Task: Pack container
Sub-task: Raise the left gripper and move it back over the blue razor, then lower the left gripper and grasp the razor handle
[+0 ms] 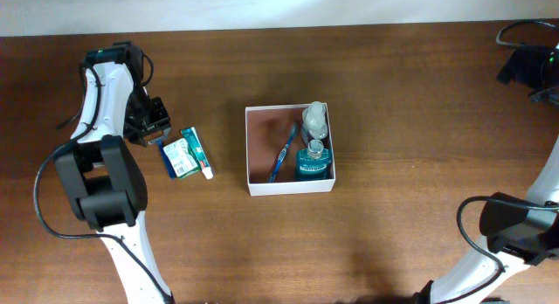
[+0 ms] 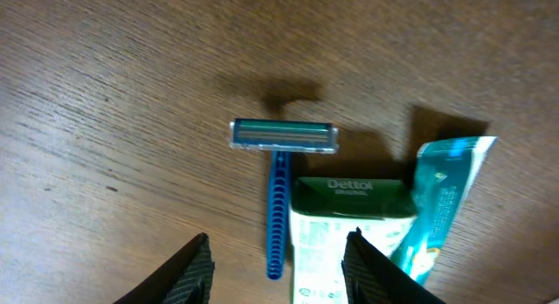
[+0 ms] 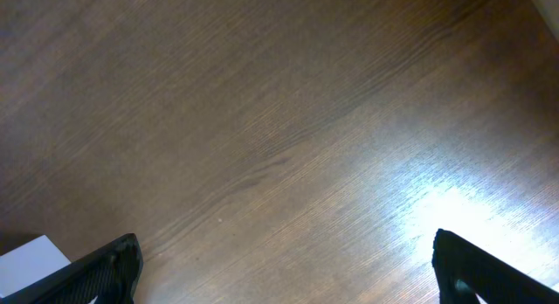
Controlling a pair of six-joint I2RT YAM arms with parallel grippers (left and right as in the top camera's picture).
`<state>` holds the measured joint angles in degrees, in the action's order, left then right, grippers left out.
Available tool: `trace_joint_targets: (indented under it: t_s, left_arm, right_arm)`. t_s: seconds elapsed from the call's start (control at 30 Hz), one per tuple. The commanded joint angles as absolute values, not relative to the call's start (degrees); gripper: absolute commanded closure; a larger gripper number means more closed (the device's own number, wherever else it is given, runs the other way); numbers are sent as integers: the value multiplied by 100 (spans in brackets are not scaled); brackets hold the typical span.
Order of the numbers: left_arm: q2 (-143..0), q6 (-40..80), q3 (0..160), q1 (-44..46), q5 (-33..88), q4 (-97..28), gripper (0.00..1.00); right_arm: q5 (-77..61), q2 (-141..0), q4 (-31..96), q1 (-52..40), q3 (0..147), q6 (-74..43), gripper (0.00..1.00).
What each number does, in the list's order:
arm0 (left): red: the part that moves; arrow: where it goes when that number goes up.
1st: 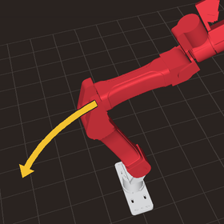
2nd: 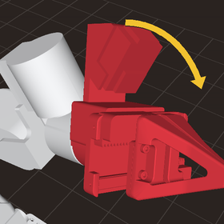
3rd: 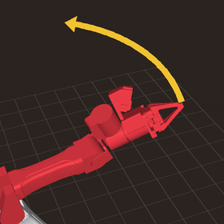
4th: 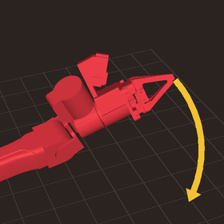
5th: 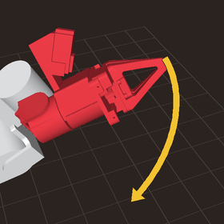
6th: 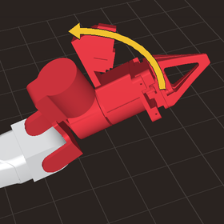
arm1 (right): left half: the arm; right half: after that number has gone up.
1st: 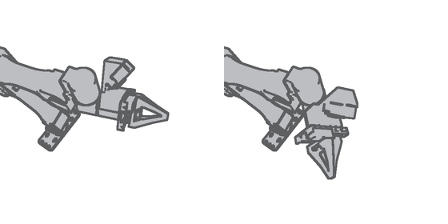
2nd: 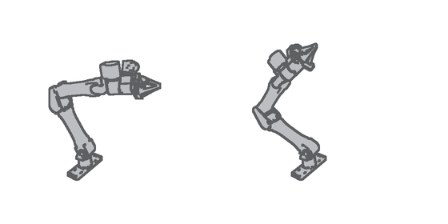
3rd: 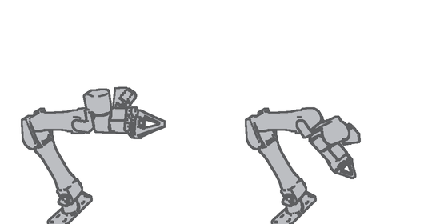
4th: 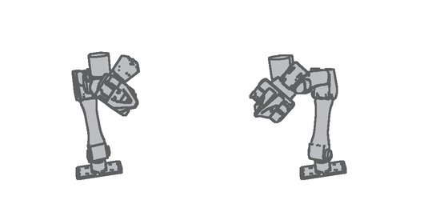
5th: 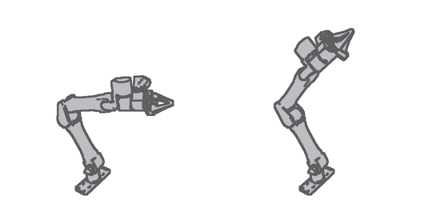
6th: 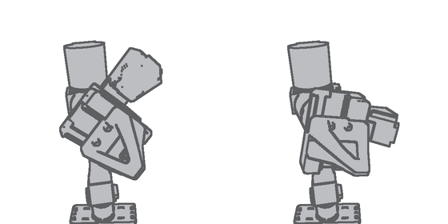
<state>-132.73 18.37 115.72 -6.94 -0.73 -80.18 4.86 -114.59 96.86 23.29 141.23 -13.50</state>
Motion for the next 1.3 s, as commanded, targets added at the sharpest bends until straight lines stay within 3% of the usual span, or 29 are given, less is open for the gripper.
trace_joint_targets:
  t_s: [0.0, 0.17, 1.27]
  left_arm:
    - [-13415, 1527, 11325, -703, -126, -7924, 56]
    - [-13415, 1337, 11072, -703, -126, -7732, 68]
    - [-13415, 1315, 10873, -703, -126, -7070, 66]
  right_arm:
    - [475, -11362, 9671, 2366, 14197, -1376, 1]
    - [475, -11362, 9671, 2366, 14197, -1376, 1]
    - [475, -11362, 9671, 2366, 14197, -1376, 1]
